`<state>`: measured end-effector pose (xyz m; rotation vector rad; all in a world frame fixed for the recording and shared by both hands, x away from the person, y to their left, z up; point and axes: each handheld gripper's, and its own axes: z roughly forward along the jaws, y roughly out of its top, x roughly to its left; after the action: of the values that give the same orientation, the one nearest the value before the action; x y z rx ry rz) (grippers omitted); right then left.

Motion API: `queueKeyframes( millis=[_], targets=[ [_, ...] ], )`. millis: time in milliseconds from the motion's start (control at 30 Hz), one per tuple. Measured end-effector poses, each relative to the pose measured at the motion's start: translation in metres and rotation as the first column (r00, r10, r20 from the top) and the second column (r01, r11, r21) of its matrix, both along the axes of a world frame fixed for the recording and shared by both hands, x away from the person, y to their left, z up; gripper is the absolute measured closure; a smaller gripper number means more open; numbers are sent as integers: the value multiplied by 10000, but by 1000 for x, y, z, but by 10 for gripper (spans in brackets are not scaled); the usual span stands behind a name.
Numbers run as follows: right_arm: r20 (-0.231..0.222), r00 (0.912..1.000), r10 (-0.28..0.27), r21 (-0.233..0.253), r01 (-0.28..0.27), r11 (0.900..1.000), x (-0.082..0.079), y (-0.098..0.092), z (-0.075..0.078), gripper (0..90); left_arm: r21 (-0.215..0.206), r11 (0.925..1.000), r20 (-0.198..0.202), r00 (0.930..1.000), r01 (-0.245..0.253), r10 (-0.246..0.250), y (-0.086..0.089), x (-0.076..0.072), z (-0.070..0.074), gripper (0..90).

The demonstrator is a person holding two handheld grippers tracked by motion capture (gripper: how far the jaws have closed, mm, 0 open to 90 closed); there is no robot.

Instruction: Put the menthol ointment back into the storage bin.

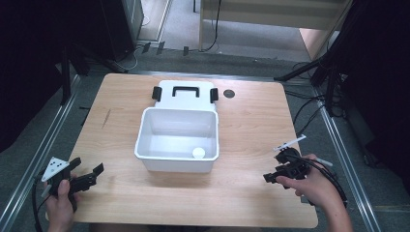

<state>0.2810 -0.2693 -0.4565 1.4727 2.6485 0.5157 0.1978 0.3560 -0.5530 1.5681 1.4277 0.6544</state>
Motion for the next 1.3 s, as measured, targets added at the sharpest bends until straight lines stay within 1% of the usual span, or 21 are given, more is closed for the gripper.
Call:
queueKeyframes(
  millis=[67, 233, 367, 400, 467, 600, 667, 700, 767, 833, 867, 900, 967, 1000, 1033, 1067, 1100, 1167, 1200, 1267, 1300],
  targets=[
    [609, 9977, -311, 484, 281, 9984, -6, -14, -5, 423, -63, 10000, 2, 10000, -13, 13, 0, 0, 0, 74],
    [1346, 9866, -924, 1417, 731, 9872, -19, -37, -18, 420, -52, 10000, -23, 10000, 0, 0, 1, 0, 0, 74],
    [2038, 9699, -1334, 2008, 920, 9753, -30, -54, -30, 409, -61, 10000, -32, 10000, -8, 8, 1, 0, 0, 74],
    [2322, 9609, -1511, 2278, 973, 9688, -35, -60, -34, 407, -63, 10000, -34, 10000, -10, 10, 1, 0, 0, 74],
    [2745, 9468, -1678, 2583, 955, 9613, -40, -66, -39, 400, -63, 10000, -30, 10000, -11, 11, 1, 0, 0, 74],
    [3407, 9179, -2035, 3122, 937, 9454, -49, -74, -52, 383, -46, 10000, -46, 10000, -33, 33, 0, 0, 0, 74],
    [3724, 9031, -2138, 3181, 922, 9436, -52, -76, -59, 368, -51, 10000, -46, 10000, -37, 37, 0, 0, 0, 74],
    [3899, 8934, -2232, 3214, 951, 9421, -53, -77, -63, 366, -55, 10000, -47, 10000, -38, 38, 0, 0, 0, 74],
    [4106, 8787, -2435, 3407, 998, 9349, -55, -79, -69, 360, -58, 10000, -50, 10000, -47, 47, 0, 0, 0, 74],
    [4470, 8538, -2669, 3540, 1051, 9293, -56, -80, -74, 358, -56, 10000, -48, 10000, -51, 51, 0, 0, 0, 74],
    [4675, 8363, -2866, 3704, 1090, 9224, -57, -80, -76, 356, -62, 10000, -36, 10000, -51, 51, 0, 0, 0, 74],
    [4780, 8259, -2989, 3812, 1115, 9178, -57, -81, -78, 355, -70, 10000, -41, 10000, -46, 46, 0, 0, 0, 74],
    [5003, 7968, -3388, 4116, 1254, 9027, -57, -81, -82, 352, -67, 10000, -29, 10000, -49, 49, 0, 0, 0, 74],
    [5194, 7787, -3519, 4188, 1269, 8991, -58, -81, -84, 352, -66, 10000, -30, 10000, -46, 46, 0, 0, 0, 74],
    [5307, 7671, -3604, 4211, 1304, 8976, -58, -82, -85, 350, -66, 10000, -28, 10000, -44, 44, 0, 0, 0, 74],
    [5452, 7502, -3741, 4293, 1334, 8933, -57, -82, -85, 347, -67, 10000, -32, 10000, -47, 46, 0, 0, 0, 74],
    [5568, 7295, -3973, 4433, 1435, 8848, -57, -82, -86, 346, -69, 10000, -36, 10000, -47, 47, 0, 0, 0, 74],
    [5767, 7022, -4175, 4563, 1471, 8776, -58, -83, -87, 344, -78, 10000, -35, 10000, -61, 61, 0, 0, 0, 74],
    [5861, 6892, -4260, 4609, 1489, 8749, -58, -83, -89, 329, -87, 9999, -36, 10000, -65, 65, 1, 0, 0, 74],
    [6119, 6804, -4033, 4502, 1198, 8849, -58, -82, -89, 283, -91, 9999, -51, 10000, -58, 57, 1, 0, 0, 74],
    [6245, 6705, -4005, 4531, 1065, 8851, -58, -82, -89, 273, -81, 10000, -59, 10000, -57, 56, 1, 0, 0, 74]
  ],
)
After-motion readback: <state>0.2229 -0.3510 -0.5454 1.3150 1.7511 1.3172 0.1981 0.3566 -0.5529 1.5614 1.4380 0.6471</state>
